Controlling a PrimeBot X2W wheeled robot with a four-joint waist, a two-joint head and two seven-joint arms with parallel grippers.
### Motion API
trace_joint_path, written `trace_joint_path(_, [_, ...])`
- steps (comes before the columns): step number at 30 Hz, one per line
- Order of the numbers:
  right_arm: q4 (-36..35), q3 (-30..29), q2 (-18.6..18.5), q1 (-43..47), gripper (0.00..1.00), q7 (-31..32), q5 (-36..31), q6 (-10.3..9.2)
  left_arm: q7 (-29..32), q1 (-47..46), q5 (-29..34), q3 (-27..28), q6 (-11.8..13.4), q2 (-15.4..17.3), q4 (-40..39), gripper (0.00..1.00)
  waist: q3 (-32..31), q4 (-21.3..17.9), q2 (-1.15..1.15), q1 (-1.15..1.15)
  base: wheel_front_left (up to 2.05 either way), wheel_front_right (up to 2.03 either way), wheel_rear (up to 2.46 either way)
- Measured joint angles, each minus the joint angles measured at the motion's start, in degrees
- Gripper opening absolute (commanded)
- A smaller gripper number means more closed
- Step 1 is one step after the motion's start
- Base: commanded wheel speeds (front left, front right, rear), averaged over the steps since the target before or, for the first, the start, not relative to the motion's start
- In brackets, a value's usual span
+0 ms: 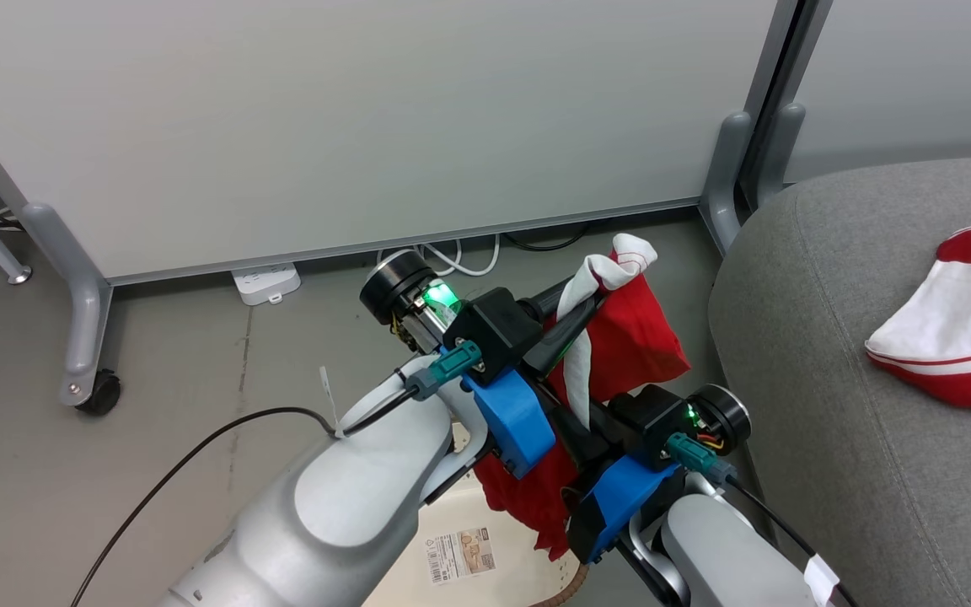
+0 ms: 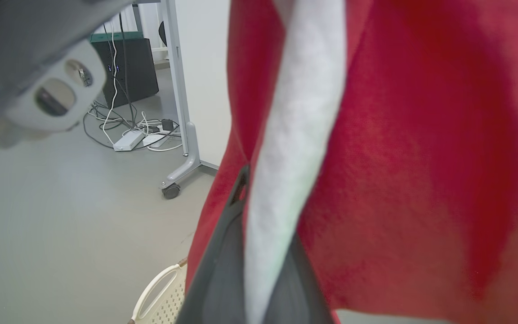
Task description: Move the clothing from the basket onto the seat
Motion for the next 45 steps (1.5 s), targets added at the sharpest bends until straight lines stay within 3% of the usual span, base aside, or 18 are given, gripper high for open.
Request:
trace_joint_path(4, [0.0,0.12,0.0,0.0,0.0,0.0,0.01,0.0,0.0,0.01,0.07,0.07,-0.1,0.0,0.07,0.0,-0.04,-0.04,0.0,0.0,0.0,0.0,0.0])
trace_joint_path(5, [-0.01,0.14,0.0,0.0,0.0,0.0,0.01,0.0,0.0,0.02,0.07,0.11,-0.1,0.0,0.1,0.22,-0.06,-0.07,0.0,0.0,0.0,0.0,0.0])
trace_joint_path(6, [-0.01,0.16,0.0,0.0,0.0,0.0,0.01,0.0,0.0,0.02,0.07,0.16,-0.1,0.0,0.14,1.0,-0.08,-0.09,0.0,0.0,0.0,0.0,0.0])
trace_joint_path(29, [-0.27,-1.14,0.05,0.38,0.0,0.0,-0.14,0.0,-0.02,0.29,1.41,1.43,-0.1,-0.05,0.08,1.0,0.47,-1.79,0.0,0.0,0.0,0.0,0.0])
trace_joint_path(45, [-3.02,-7.45,0.07,1.11,0.0,0.0,-1.64,-0.01,-0.03,0.1,1.49,1.41,-0.15,1.43,-0.12,1.0,4.18,-8.31,0.0,0.0,0.0,0.0,0.0])
